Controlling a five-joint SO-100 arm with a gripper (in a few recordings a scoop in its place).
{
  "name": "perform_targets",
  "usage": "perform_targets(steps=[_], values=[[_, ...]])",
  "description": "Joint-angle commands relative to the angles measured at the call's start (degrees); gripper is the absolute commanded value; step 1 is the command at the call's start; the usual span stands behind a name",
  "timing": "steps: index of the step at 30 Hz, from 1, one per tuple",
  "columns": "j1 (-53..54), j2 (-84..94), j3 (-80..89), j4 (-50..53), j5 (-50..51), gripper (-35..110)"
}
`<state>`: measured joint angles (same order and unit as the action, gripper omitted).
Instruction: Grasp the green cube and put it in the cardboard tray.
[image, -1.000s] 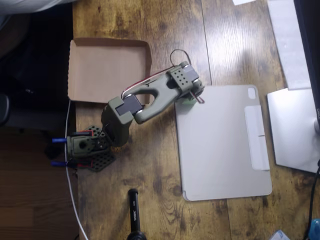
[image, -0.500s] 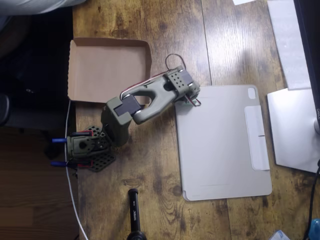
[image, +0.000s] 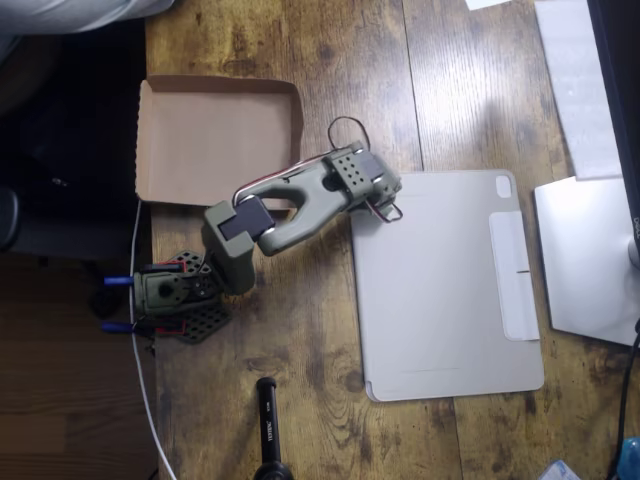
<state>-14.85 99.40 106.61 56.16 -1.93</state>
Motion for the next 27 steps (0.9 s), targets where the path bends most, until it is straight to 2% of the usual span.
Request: perform_targets(steps=[1, 16, 19, 27], values=[[-0.35, 2.81, 0.53, 0.44, -0.44, 11], [-0.62, 4.83, -3.25, 1.41, -1.58, 9], [-1.05, 4.66, -7.29, 6.33, -1.41, 1], [-3.16, 4.66, -18.46, 22.68, 4.04, 0]])
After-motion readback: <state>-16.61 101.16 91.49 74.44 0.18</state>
